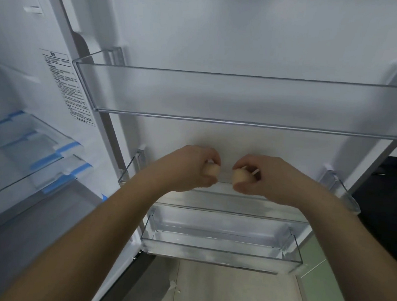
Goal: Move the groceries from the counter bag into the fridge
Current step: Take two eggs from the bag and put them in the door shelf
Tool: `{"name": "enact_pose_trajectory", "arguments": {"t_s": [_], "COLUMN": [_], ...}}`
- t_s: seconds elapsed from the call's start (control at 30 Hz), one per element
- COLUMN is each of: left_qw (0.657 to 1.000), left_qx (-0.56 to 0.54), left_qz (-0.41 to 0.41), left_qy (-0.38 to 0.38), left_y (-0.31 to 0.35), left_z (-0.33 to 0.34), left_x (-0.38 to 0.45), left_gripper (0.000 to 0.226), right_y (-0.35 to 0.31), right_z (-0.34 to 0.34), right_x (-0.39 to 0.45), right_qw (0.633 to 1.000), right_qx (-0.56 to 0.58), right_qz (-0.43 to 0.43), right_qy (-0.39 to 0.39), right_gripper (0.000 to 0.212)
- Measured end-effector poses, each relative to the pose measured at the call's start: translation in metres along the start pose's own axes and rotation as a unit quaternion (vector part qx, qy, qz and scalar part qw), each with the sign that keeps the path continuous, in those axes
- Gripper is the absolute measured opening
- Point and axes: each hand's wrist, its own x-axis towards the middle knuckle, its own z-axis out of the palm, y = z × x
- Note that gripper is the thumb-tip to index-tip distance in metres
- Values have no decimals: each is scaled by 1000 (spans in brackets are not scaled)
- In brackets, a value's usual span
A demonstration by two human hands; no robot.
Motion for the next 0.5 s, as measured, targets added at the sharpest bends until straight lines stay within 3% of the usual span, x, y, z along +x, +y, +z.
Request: {"name": "enact_pose_trajectory", "arguments": {"t_s": [0.17, 0.5], "left_qw": [999, 996], "left_qx": [29, 72], "left_qz": [-9, 4], "left_qy": [-45, -62], "left_y": [-3, -4], "left_z": [4, 8], "left_x": [4, 14], "left_gripper": [38, 40], "right_y": [-4, -6], "right_z": [1, 6], "right_x": [7, 11], "right_qw": [997, 993], "right_qx": [-77, -113], "right_qz": [-12, -22], "right_qy": [-15, -35], "right_gripper": [43, 40]}}
